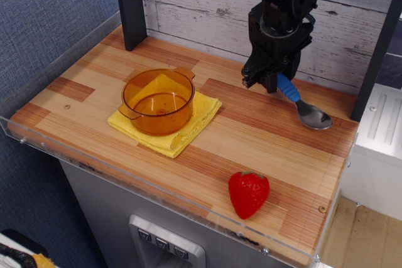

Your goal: Move blue spoon to far top right above strawberry

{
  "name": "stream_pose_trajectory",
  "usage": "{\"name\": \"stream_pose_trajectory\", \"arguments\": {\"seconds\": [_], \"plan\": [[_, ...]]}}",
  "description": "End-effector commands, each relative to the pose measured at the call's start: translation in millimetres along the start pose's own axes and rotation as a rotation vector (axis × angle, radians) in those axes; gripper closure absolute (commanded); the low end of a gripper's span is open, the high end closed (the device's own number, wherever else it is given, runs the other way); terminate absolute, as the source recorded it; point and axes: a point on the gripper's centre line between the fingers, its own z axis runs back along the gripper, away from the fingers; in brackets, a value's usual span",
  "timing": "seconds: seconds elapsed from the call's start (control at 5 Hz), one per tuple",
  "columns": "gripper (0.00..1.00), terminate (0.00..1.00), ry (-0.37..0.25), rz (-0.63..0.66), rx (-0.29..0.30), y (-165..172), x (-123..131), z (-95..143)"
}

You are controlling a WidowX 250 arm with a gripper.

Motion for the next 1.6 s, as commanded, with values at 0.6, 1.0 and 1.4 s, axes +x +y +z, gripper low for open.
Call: {"name": "stream_pose_trajectory", "arguments": {"seconds": [0.6, 1.0, 1.4], "plan": [[0.0, 0.0, -0.019, -0.034, -0.06, -4.5, 0.5, 31.3], [0.0, 0.0, -0.092, -0.109, -0.115, 0.1, 13.3, 76.1], [0.0, 0.0, 0.05, -0.401, -0.135, 21.2, 2.3, 114.8]]}}
